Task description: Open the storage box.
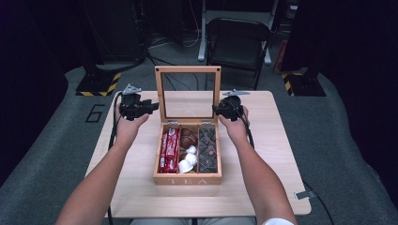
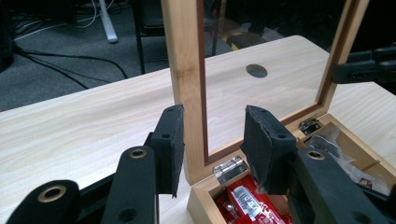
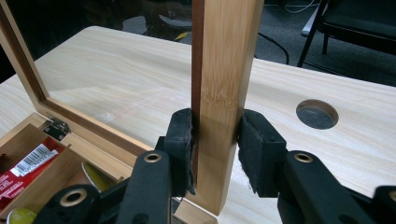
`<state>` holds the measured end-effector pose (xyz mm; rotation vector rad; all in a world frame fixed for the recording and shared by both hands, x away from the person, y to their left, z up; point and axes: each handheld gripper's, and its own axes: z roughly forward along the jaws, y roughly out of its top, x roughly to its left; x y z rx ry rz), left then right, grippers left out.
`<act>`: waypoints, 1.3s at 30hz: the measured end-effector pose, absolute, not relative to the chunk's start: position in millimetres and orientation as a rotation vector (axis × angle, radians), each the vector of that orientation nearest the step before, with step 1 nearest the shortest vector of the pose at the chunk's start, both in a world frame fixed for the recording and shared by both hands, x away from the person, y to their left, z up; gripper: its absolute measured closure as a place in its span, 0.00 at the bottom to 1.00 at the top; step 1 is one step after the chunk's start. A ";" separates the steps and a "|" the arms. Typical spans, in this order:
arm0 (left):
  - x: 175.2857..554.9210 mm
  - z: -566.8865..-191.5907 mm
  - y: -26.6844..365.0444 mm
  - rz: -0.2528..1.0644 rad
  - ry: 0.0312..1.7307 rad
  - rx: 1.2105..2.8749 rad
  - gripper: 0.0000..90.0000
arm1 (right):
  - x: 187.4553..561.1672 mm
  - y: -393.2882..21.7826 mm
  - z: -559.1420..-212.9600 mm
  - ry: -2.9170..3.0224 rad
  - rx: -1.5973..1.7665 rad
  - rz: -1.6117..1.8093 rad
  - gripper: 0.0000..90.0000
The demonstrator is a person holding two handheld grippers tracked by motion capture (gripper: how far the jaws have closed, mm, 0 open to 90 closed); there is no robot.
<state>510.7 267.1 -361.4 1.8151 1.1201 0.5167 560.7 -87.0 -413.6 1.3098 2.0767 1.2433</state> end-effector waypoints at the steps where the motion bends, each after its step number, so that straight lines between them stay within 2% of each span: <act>1: 509.4 -361.4 267.3 0.513 1.119 1.819 0.65 | 561.4 -87.2 -413.6 2.080 1.307 1.241 0.72; 24: 505.7 -365.0 270.5 0.520 1.126 1.814 0.65 | 562.6 -85.6 -412.3 2.078 1.336 1.226 0.71; 27: 504.8 -365.1 272.5 0.521 1.132 1.813 0.64 | 559.8 -86.3 -409.9 2.073 1.330 1.225 0.63; 31: 504.2 -364.2 275.0 0.524 1.138 1.810 0.63 | 555.2 -85.9 -407.5 2.088 1.324 1.207 0.57; 39: 502.6 -363.1 278.2 0.526 1.141 1.810 0.62 | 544.3 -87.0 -405.2 2.113 1.298 1.205 0.53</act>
